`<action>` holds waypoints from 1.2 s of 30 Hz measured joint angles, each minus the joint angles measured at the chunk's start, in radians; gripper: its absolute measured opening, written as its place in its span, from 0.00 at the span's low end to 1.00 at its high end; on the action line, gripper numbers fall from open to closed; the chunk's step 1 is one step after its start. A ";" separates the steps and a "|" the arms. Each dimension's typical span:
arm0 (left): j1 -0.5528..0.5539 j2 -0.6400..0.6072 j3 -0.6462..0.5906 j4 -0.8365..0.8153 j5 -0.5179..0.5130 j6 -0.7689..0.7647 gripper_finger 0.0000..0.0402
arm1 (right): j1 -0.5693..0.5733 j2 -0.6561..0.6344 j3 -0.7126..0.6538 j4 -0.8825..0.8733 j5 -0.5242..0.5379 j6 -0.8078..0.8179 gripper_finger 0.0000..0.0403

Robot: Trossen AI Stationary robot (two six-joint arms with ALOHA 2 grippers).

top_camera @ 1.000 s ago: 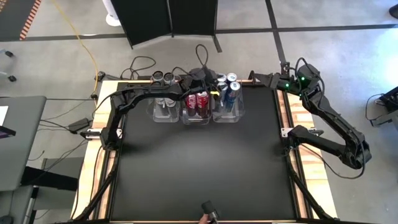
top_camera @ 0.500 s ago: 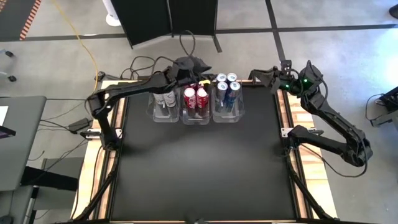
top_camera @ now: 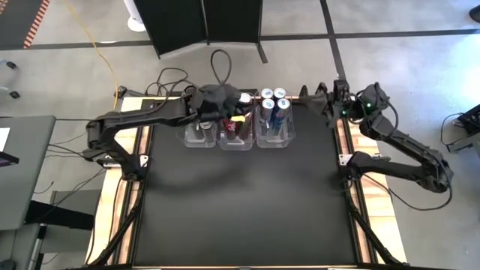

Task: Sort soda cans
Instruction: Return to Home Position

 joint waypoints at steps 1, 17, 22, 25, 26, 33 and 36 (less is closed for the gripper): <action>-0.018 -0.018 0.000 -0.018 0.000 -0.010 0.14 | 0.020 -0.006 0.000 -0.002 0.000 -0.026 0.02; -0.204 -0.256 -0.011 -0.151 -0.119 0.073 0.00 | 0.491 0.021 0.000 -0.079 0.358 -0.418 0.00; -0.223 -0.356 -0.064 -0.206 -0.080 0.064 0.00 | 0.610 0.126 0.000 -0.001 0.451 -0.468 0.00; -0.248 -0.414 -0.109 -0.232 -0.077 0.065 0.00 | 0.667 0.214 0.000 0.135 0.472 -0.464 0.00; -0.255 -0.439 -0.129 -0.232 -0.076 0.068 0.00 | 0.688 0.243 0.000 0.184 0.495 -0.464 0.00; -0.266 -0.607 -0.283 -0.211 -0.048 0.069 0.00 | 0.810 0.346 0.006 0.253 0.728 -0.587 0.00; -0.266 -0.692 -0.393 -0.167 -0.024 0.063 0.00 | 0.845 0.307 0.008 0.156 0.754 -0.618 0.00</action>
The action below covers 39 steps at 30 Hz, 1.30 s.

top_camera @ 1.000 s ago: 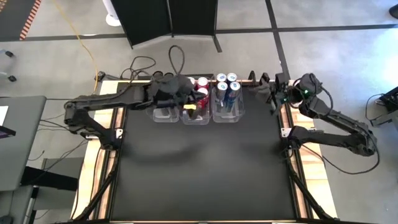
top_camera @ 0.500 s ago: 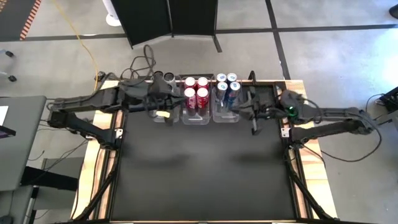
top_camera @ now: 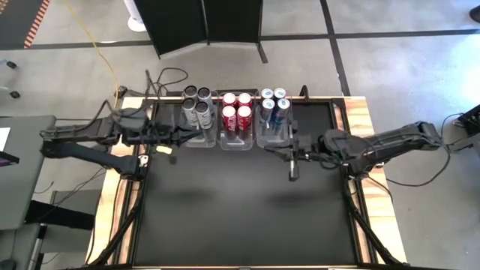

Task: Sort soda cans
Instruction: Return to Home Position

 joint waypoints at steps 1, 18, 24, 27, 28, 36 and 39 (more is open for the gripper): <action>0.000 -0.032 -0.043 0.032 0.019 -0.007 0.00 | 0.012 -0.022 0.000 -0.041 0.017 -0.012 0.00; 0.015 -0.284 -0.600 0.194 0.049 -0.091 0.00 | -0.001 -0.430 0.000 -0.697 0.088 0.003 0.00; 0.025 -0.296 -0.668 0.403 0.022 0.025 0.00 | -0.062 -0.477 -0.089 -0.615 0.050 -0.012 0.00; 0.048 -0.300 -0.668 0.394 0.003 0.022 0.00 | -0.120 -0.522 -0.143 -0.562 -0.019 0.006 0.00; 0.050 -0.300 -0.669 0.394 0.003 0.033 0.00 | -0.134 -0.538 -0.157 -0.560 -0.033 0.005 0.00; 0.053 -0.308 -0.669 0.372 0.065 0.200 0.00 | -0.207 -0.681 -0.239 -0.541 -0.100 -0.041 0.00; 0.053 -0.309 -0.669 0.382 0.070 0.210 0.00 | -0.215 -0.753 -0.279 -0.526 -0.121 -0.042 0.00</action>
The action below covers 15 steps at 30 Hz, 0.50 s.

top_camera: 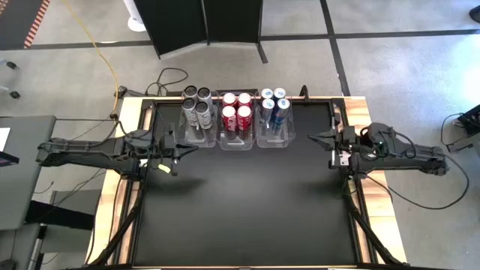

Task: Sort soda cans
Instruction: Return to Home Position

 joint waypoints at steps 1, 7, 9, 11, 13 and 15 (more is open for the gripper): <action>0.000 -0.001 -0.003 0.002 0.000 0.011 0.00 | 0.000 -0.024 -0.019 0.011 -0.001 -0.001 0.00; -0.015 -0.017 -0.130 0.088 0.025 -0.010 0.00 | 0.017 -0.132 -0.187 0.188 -0.004 0.007 0.00; -0.032 -0.017 -0.187 0.192 0.026 -0.024 0.00 | 0.026 -0.160 -0.237 0.199 -0.005 0.025 0.00; -0.043 -0.018 -0.232 0.290 0.026 -0.014 0.00 | 0.024 -0.181 -0.269 0.195 0.003 0.049 0.00; -0.045 -0.018 -0.272 0.366 0.026 -0.005 0.00 | 0.014 -0.200 -0.295 0.198 0.027 0.073 0.00; -0.040 -0.018 -0.304 0.407 0.025 -0.005 0.00 | -0.001 -0.219 -0.314 0.193 0.035 0.083 0.00</action>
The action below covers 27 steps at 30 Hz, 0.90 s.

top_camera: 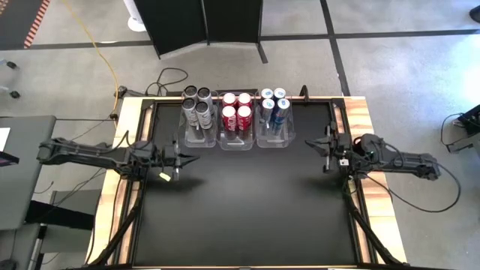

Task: Sort soda cans
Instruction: Return to Home Position

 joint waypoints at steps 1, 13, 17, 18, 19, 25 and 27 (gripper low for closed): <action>0.003 0.000 -0.014 0.014 0.000 0.000 0.00 | -0.007 -0.011 -0.007 -0.007 0.001 -0.003 0.00; 0.010 -0.047 -0.144 0.163 -0.015 -0.007 0.00 | -0.082 -0.110 -0.010 -0.056 -0.022 -0.065 0.00; 0.010 -0.109 -0.160 0.149 0.004 -0.007 0.00 | -0.093 -0.110 -0.011 -0.073 -0.073 -0.041 0.00; 0.010 -0.121 -0.160 0.126 0.012 -0.007 0.00 | -0.093 -0.110 -0.011 -0.070 -0.089 -0.036 0.00; 0.011 -0.133 -0.161 0.102 0.026 -0.004 0.00 | -0.093 -0.110 -0.013 -0.061 -0.095 -0.035 0.00; 0.012 -0.226 -0.162 0.037 0.040 0.015 0.00 | -0.093 -0.110 -0.119 0.122 -0.101 -0.014 0.00; 0.012 -0.264 -0.163 0.027 0.040 0.014 0.00 | -0.100 -0.110 -0.152 0.156 -0.109 0.023 0.00</action>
